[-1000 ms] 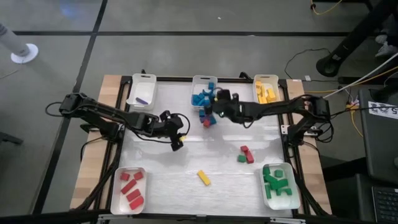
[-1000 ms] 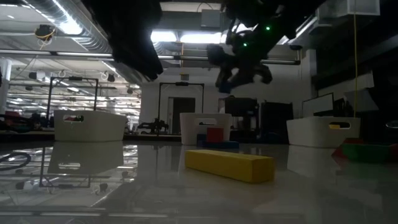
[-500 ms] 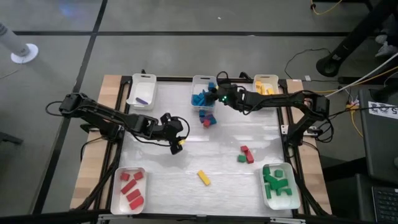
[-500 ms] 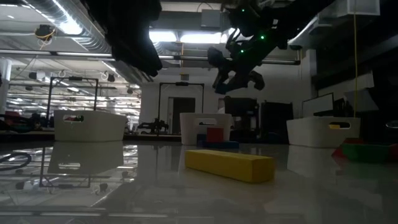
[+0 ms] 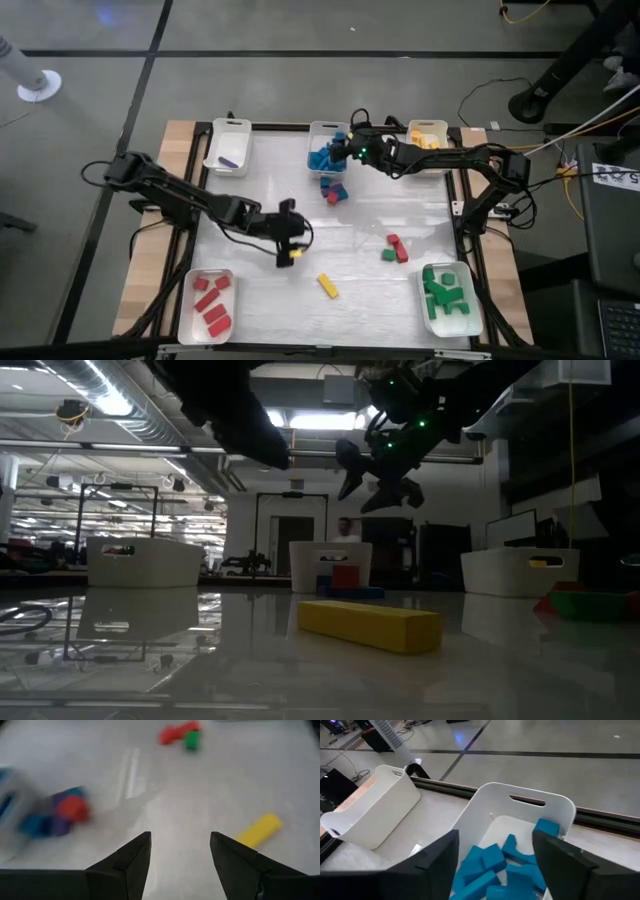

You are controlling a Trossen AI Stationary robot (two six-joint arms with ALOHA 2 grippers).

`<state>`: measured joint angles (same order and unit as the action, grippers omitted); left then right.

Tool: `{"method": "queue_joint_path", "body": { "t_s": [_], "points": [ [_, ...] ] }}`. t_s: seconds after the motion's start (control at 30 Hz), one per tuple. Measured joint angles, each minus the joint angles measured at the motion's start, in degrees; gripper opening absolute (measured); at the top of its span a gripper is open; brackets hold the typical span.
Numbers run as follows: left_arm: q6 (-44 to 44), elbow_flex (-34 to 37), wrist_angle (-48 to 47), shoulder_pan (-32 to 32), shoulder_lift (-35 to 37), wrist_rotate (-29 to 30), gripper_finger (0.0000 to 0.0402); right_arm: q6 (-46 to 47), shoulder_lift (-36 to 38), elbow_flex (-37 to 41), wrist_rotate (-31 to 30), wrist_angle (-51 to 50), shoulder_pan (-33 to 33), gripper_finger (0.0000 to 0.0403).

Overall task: Sort blocks
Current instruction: Put the yellow block into the top right white bin

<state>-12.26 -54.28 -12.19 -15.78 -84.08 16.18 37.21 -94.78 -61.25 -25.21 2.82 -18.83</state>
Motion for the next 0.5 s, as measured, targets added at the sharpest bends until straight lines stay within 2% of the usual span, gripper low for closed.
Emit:
{"method": "queue_joint_path", "body": {
  "t_s": [0.13, 0.27, 0.5],
  "points": [
    [6.8, 0.0, 5.0, -1.4, -3.8, -4.7, 0.0194, 0.0, 0.0, 0.0, 2.4, 0.3, 0.0, 0.0269],
    [11.6, 0.0, 12.5, -2.8, -9.5, -8.9, 0.0194, 0.0, 0.0, 0.0, 9.0, 0.1, 0.0, 0.0265],
    [20.1, 0.0, 24.9, -3.7, -18.8, -13.6, 0.0194, -0.6, 0.1, 0.0, 33.6, -0.5, 0.1, 0.0243]
  ]
}}
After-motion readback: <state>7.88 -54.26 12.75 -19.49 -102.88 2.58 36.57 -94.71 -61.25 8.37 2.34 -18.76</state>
